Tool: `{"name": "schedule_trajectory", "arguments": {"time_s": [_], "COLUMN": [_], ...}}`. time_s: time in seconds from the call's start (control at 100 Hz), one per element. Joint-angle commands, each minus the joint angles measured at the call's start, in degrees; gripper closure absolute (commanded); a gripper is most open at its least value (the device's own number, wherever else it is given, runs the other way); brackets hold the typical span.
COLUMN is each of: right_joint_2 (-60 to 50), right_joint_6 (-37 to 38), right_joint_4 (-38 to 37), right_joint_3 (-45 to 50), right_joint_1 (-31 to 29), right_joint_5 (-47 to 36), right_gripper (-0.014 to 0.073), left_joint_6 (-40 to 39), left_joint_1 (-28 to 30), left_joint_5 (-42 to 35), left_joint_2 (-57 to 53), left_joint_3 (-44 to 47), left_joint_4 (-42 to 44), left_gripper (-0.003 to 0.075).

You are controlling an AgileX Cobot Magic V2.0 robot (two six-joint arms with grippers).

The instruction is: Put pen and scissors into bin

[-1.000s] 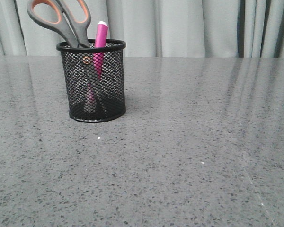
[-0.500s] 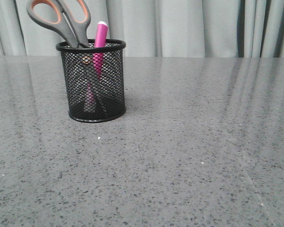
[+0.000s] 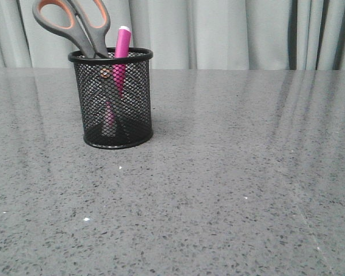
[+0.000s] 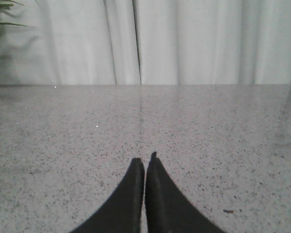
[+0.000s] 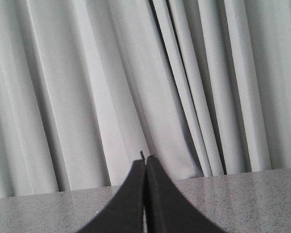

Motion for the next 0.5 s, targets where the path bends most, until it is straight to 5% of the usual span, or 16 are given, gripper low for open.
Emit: {"name": "schedule_trajectory", "arguments": {"time_s": [0.0, 0.49], "right_joint_2": [-0.3, -0.3], "right_joint_6": [-0.6, -0.6], "right_joint_4": [0.1, 0.1], "right_joint_3": [0.8, 0.9], "right_joint_1": [-0.5, -0.5], "right_joint_5": [-4.6, -4.6], "right_gripper": [0.0662, 0.0662], "left_joint_6": [-1.4, -2.4], "left_joint_1": [-1.4, -2.9], "left_joint_5": [-5.0, -3.7], "left_joint_2": [-1.1, -3.8], "left_joint_3": [0.5, 3.1], "left_joint_4": [0.6, 1.5], "left_gripper": [0.0741, 0.0741]}}
